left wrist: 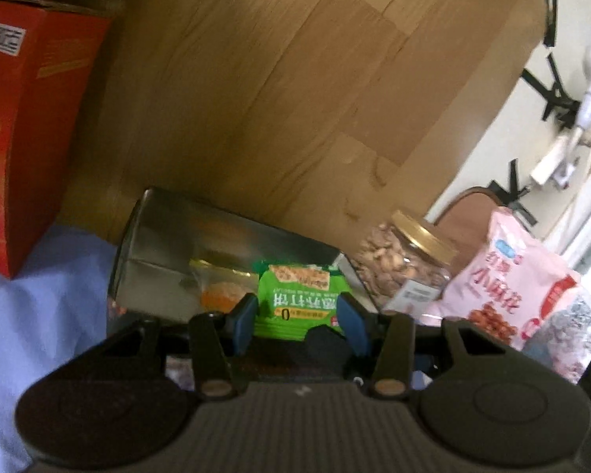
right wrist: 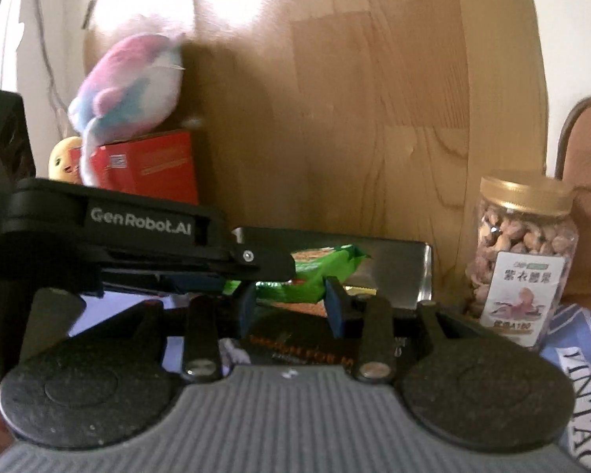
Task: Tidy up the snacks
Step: 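Lift the green packet and drop it into the black tin box, then move the left tool to the white yogurt cup and grasp it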
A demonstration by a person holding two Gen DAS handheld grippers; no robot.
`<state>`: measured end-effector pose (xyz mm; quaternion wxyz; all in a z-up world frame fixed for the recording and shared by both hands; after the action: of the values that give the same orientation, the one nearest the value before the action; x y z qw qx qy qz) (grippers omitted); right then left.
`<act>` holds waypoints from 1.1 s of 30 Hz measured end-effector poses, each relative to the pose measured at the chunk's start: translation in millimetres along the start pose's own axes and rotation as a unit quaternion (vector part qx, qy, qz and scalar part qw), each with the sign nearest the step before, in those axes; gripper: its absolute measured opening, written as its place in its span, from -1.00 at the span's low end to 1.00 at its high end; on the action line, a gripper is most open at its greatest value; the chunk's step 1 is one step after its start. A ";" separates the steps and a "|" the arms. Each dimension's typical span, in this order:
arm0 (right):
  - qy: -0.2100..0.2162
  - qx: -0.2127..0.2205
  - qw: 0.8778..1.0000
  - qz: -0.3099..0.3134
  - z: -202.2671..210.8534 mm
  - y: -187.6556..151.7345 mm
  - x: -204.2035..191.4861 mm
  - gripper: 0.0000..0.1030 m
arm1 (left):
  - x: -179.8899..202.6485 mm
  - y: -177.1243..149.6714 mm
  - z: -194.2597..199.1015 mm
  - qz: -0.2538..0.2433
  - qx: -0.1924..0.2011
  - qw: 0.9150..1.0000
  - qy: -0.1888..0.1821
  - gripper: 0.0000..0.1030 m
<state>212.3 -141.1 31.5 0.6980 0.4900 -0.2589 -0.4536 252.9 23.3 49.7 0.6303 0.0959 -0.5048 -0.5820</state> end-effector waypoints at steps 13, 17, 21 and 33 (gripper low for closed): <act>0.003 0.006 0.999 -0.050 35.4 -16.7 16.5 0.10 | -4.1 -19.6 43.2 -0.005 0.033 0.999 -0.010 0.09; 0.017 -0.036 0.996 -0.083 42.7 -41.9 27.5 0.10 | -27.2 -45.5 69.4 0.019 0.017 1.000 0.014 0.11; 0.044 -0.115 0.978 -0.168 13.3 -55.8 41.6 0.09 | -46.1 -67.7 72.4 0.044 0.002 0.998 0.047 0.06; 0.099 -0.157 0.971 -0.149 66.0 -90.9 5.1 -0.58 | -16.0 -126.2 72.1 0.028 -0.092 0.995 -0.037 -0.10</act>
<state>126.9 -185.1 -27.0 0.7129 0.4501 -0.0383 -0.5364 121.6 31.8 -14.1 0.6335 0.0017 -0.4742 -0.6114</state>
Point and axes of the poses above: each gripper's, at about its wrist camera, not at the fingertips, and z roughly against the way its jaws point, x to its right, y to its top, the point moved 2 cm from there along -z, roughly the way its jaws point, and after that the axes turned 3 degrees about z, right-handed, at the moved point
